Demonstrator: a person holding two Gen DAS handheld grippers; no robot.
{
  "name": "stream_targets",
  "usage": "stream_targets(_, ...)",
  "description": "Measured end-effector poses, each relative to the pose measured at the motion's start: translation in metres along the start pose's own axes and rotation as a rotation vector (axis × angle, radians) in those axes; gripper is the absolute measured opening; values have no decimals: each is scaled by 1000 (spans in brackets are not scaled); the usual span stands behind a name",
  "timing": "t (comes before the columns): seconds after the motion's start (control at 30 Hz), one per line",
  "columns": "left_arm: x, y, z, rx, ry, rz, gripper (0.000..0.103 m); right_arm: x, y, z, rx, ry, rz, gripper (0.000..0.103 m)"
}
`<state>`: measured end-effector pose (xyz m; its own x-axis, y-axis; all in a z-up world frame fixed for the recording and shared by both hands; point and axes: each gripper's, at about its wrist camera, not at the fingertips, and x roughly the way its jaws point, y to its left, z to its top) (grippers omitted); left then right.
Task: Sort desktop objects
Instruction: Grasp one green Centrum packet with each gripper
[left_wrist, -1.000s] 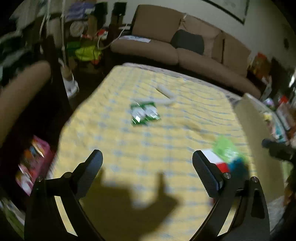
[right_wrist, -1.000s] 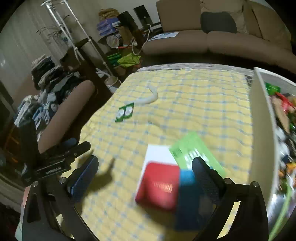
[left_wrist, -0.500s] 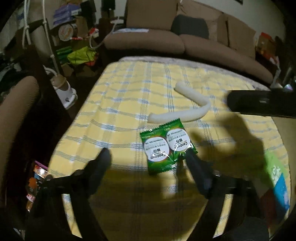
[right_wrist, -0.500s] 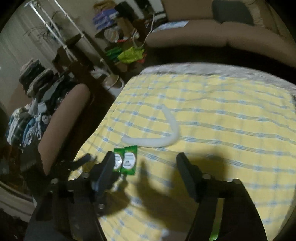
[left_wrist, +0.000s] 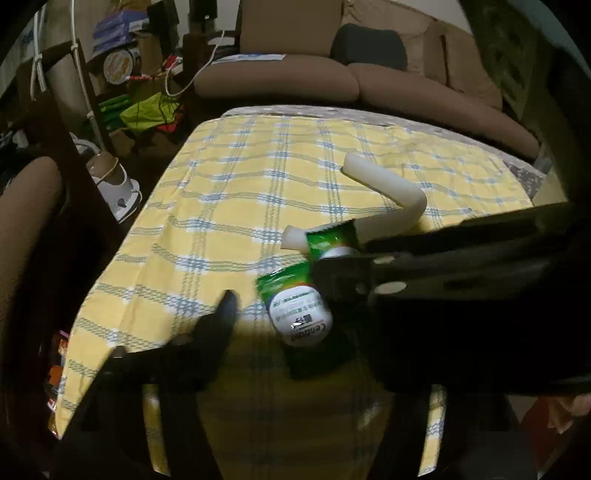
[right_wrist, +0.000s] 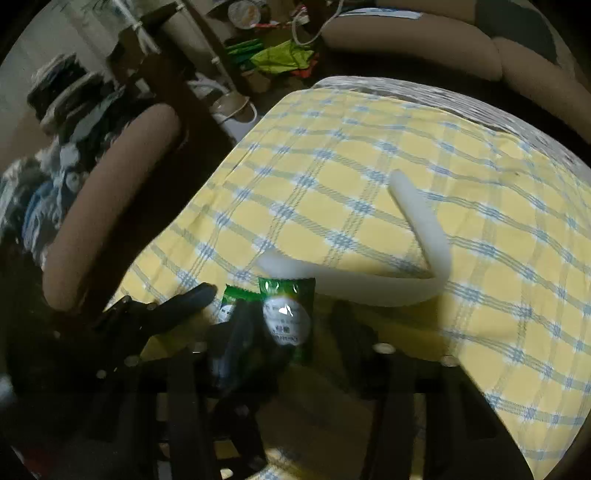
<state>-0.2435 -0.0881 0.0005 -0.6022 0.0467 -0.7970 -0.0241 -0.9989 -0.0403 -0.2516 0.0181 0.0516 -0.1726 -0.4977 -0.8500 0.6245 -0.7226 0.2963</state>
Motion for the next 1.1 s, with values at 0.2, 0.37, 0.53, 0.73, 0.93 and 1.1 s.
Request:
stream_targets(0.2,-11,8,-3,-14,-5,-53,8,-8,-5,-2,27,-26,33,10)
stream_targets(0.37,-19,13,-5,-28,-3,-72,8,-24,-12,-4,38,-43,20,9)
stream_targets(0.53,-39,21,-6,-72,-21,-118,8,-41,-22,-10,78,-58,58,8)
stream_targets(0.73,-83,-8,6,-29,-35,-143,8,-92,-36,-22,105,-97,70,8)
stream_targets(0.93,-111,-9,-4,-48,-27,-129,8,-109,-35,-35,120,-108,52,24)
stream_targets(1.1,-116,16,-22,-88,-26,-137,8,-53,-15,-23,132,-88,8,49)
